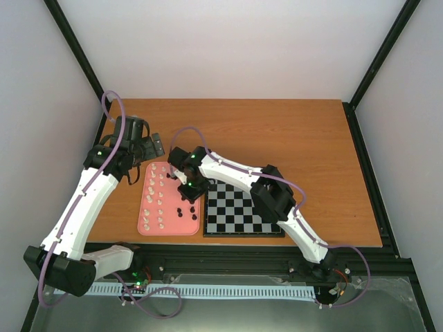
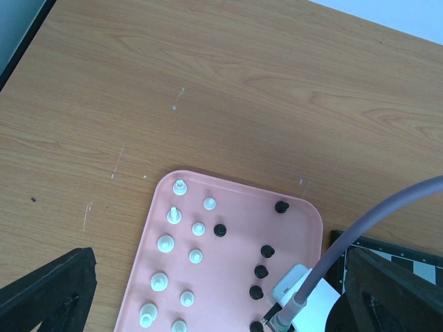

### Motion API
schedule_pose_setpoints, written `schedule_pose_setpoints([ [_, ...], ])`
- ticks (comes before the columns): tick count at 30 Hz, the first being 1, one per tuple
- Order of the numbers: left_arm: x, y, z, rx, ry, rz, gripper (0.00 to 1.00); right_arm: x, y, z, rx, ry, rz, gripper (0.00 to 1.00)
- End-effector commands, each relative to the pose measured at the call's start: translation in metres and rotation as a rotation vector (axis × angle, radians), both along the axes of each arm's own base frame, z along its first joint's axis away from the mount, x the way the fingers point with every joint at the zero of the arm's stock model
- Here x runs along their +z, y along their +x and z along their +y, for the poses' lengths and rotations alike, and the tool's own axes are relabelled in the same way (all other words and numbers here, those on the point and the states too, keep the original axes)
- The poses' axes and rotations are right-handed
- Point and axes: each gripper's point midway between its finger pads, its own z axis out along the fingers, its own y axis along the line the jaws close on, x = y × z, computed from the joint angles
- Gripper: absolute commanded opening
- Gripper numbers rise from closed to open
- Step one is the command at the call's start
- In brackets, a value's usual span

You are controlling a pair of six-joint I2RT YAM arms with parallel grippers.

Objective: Set up the chess pieces on the board
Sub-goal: Pick up the chess piece from the storage box.

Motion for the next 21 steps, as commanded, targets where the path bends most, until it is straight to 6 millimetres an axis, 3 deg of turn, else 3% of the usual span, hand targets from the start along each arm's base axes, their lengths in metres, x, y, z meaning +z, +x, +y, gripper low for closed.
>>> schedule_pose_setpoints([
  [1, 0.009, -0.001, 0.003, 0.018, -0.006, -0.024, 1.0, 0.031, 0.013, 0.004, -0.009, 0.039, -0.101, 0.03],
  [5, 0.012, -0.001, 0.004, 0.018, -0.001, -0.031, 1.0, 0.079, 0.026, 0.001, -0.063, 0.105, -0.188, 0.03],
  [9, 0.011, -0.001, 0.005, 0.016, 0.009, -0.029, 1.0, 0.116, 0.033, -0.023, -0.135, 0.108, -0.246, 0.03],
  [13, 0.011, -0.001, 0.003, 0.009, 0.001, -0.029, 1.0, 0.117, 0.028, -0.074, -0.214, 0.013, -0.276, 0.03],
  [21, 0.004, 0.002, -0.005, -0.02, -0.032, -0.014, 1.0, 0.09, -0.004, -0.196, -0.541, -0.043, -0.158, 0.03],
])
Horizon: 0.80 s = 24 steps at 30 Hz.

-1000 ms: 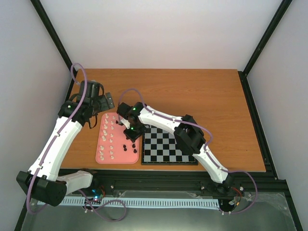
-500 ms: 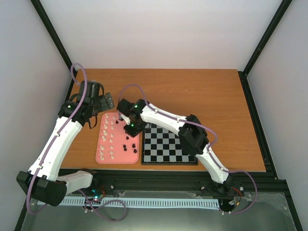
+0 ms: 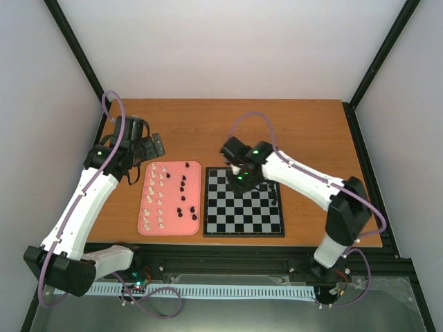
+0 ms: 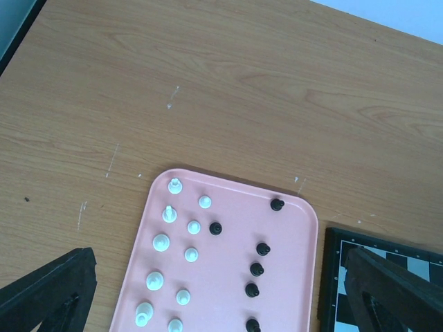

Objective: Set up the chess pieces on the board
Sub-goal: Pick up the chess piece from the storage box, then place the chess piece on the chessboard.

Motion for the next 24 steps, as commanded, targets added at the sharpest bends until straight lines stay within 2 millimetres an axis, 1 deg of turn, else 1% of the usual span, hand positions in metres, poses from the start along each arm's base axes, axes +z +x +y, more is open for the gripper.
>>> schedule_pose_setpoints([
  [1, 0.002, 0.002, -0.005, -0.017, -0.029, -0.011, 1.0, -0.012, -0.013, -0.059, -0.23, 0.007, 0.043, 0.03],
  [2, 0.001, 0.003, -0.006, -0.019, -0.03, -0.009, 1.0, -0.009, -0.018, -0.069, -0.258, 0.015, 0.036, 0.03],
  [3, 0.0, 0.003, -0.006, -0.021, -0.03, -0.007, 1.0, -0.011, -0.022, -0.077, -0.28, 0.01, 0.038, 0.03],
  [6, -0.003, 0.005, -0.009, -0.032, -0.035, -0.003, 1.0, -0.021, -0.036, -0.096, -0.336, -0.008, 0.068, 0.03],
  [13, -0.008, 0.005, -0.01, -0.031, -0.041, 0.008, 1.0, -0.045, -0.057, -0.123, -0.444, 0.004, 0.128, 0.03],
  [15, -0.01, 0.003, -0.009, -0.03, -0.04, 0.011, 1.0, -0.05, -0.06, -0.13, -0.465, -0.003, 0.139, 0.03],
  [19, -0.013, 0.002, -0.008, -0.025, -0.036, 0.017, 1.0, -0.057, -0.058, -0.141, -0.515, 0.01, 0.145, 0.03],
  [24, -0.013, 0.003, -0.007, -0.019, -0.031, 0.016, 1.0, -0.07, -0.056, -0.145, -0.539, 0.022, 0.182, 0.03],
])
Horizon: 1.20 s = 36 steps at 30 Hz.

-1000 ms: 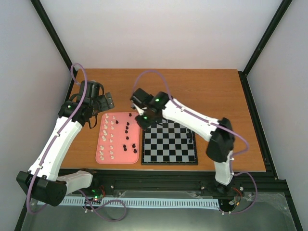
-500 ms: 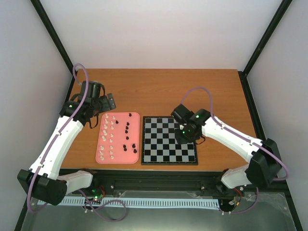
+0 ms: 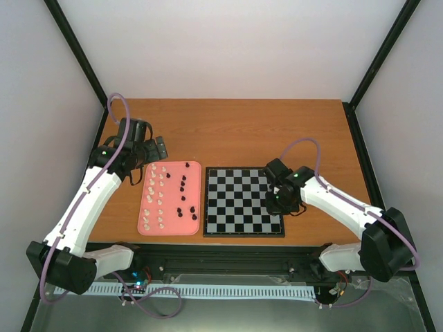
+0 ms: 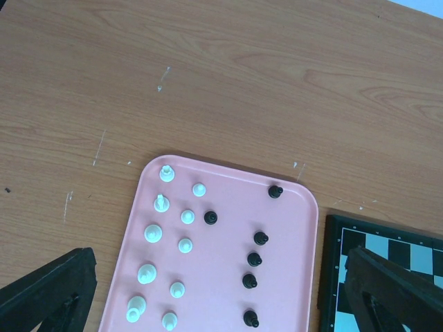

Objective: Set up the chess pieces on the board
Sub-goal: Place the chess piece on the chessboard.

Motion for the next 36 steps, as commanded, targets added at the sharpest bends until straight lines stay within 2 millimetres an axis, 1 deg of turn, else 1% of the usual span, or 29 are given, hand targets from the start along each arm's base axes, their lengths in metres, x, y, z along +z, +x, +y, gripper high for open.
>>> schedule_pose_setpoints([
  [1, 0.006, 0.002, 0.001, 0.011, -0.008, -0.025, 1.0, -0.006, 0.007, 0.001, -0.038, 0.041, 0.0, 0.03],
  [12, 0.002, 0.003, 0.003, 0.024, -0.001, -0.016, 1.0, -0.02, 0.017, -0.006, -0.039, 0.031, 0.03, 0.03],
  [20, 0.001, 0.003, 0.005, 0.03, 0.006, -0.014, 1.0, -0.026, 0.022, -0.007, -0.031, 0.027, 0.039, 0.03],
  [31, 0.001, 0.005, 0.005, 0.03, 0.011, -0.012, 1.0, -0.026, 0.029, -0.008, -0.027, 0.007, 0.024, 0.03],
  [36, 0.0, 0.005, 0.005, 0.031, 0.011, -0.01, 1.0, -0.028, 0.029, -0.009, -0.023, -0.003, 0.029, 0.04],
])
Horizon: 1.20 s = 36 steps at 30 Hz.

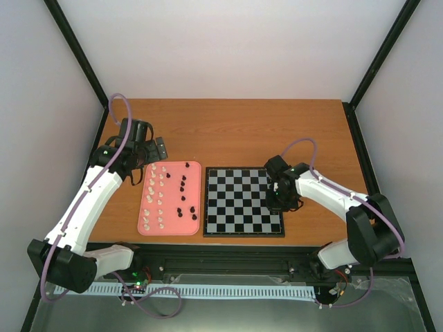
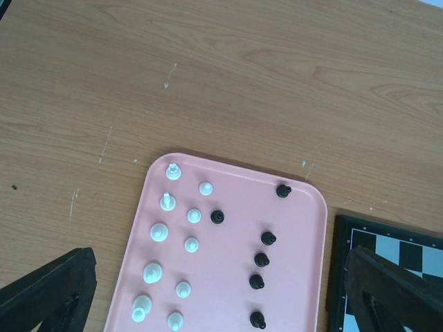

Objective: Set up the chess pieces on the board
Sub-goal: Place the chess piece on the chessboard.

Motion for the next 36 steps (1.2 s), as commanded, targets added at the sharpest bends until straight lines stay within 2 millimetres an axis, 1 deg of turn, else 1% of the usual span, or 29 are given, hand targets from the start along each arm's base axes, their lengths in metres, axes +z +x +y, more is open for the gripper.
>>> schedule_pose_setpoints([
  [1, 0.004, 0.005, 0.002, 0.019, -0.005, -0.02, 1.0, 0.001, 0.008, -0.001, -0.001, -0.008, -0.019, 0.05],
  [14, 0.004, 0.005, 0.003, 0.022, -0.001, -0.017, 1.0, 0.002, 0.015, 0.001, 0.009, -0.014, -0.029, 0.06],
  [21, 0.003, 0.005, 0.003, 0.024, 0.0, -0.016, 1.0, 0.007, 0.012, 0.0, 0.02, -0.004, -0.032, 0.11],
  [27, 0.002, 0.005, 0.002, 0.024, -0.006, -0.013, 1.0, 0.008, 0.004, -0.003, 0.023, -0.011, -0.014, 0.12],
  [33, 0.003, 0.004, 0.002, 0.022, -0.008, -0.017, 1.0, 0.011, 0.005, 0.0, 0.026, 0.008, -0.025, 0.14],
  [35, 0.002, 0.005, 0.002, 0.021, -0.007, -0.015, 1.0, 0.012, 0.007, 0.003, 0.03, 0.021, -0.031, 0.18],
  [36, 0.002, 0.005, 0.002, 0.022, -0.008, -0.015, 1.0, 0.013, 0.008, 0.004, 0.032, 0.027, -0.034, 0.21],
])
